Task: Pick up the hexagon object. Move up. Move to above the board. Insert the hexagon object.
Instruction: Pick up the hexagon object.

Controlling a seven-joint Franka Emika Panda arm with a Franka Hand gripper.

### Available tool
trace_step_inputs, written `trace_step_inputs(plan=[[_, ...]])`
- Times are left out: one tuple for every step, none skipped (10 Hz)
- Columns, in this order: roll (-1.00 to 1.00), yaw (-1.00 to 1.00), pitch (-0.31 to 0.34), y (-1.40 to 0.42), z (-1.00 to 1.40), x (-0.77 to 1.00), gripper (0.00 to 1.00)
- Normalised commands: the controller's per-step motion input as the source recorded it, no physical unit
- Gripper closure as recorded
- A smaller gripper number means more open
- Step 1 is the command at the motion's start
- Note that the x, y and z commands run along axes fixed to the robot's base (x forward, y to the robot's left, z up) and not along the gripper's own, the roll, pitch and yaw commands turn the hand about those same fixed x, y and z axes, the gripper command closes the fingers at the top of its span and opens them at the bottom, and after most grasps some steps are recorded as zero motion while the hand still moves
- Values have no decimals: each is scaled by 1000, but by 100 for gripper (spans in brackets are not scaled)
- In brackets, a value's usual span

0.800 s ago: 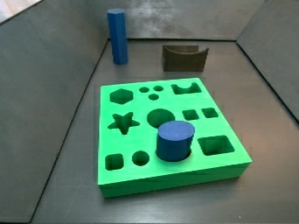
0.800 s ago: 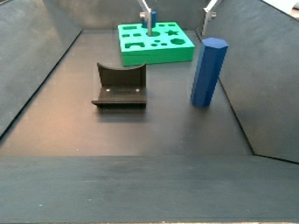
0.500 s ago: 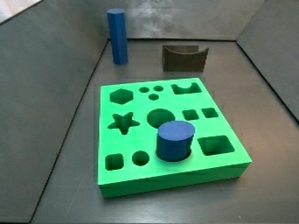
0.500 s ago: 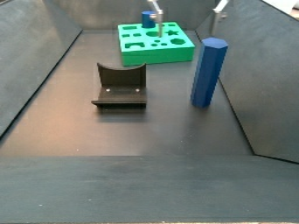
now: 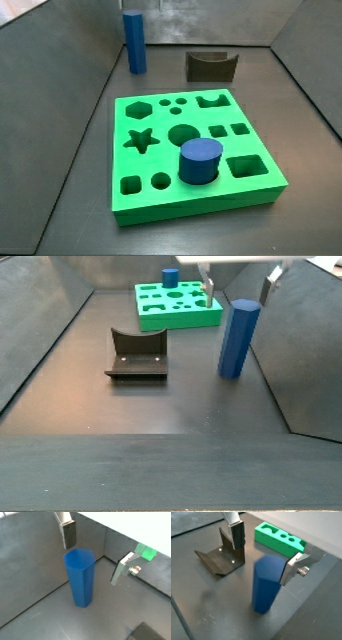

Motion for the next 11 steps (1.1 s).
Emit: trace_step_inputs(plan=[[0, 300, -241, 0, -623, -243, 0], [0, 354, -239, 0, -680, -17, 0], [127, 203, -214, -20, -246, -183, 0], [27, 0, 1, 0, 0, 0, 0], [0, 0, 0, 0, 0, 0, 0], [0, 0, 0, 0, 0, 0, 100], [0, 0, 0, 0, 0, 0, 100], [0, 0, 0, 0, 0, 0, 100], [0, 0, 0, 0, 0, 0, 100], [0, 0, 0, 0, 0, 0, 100], [0, 0, 0, 0, 0, 0, 100]])
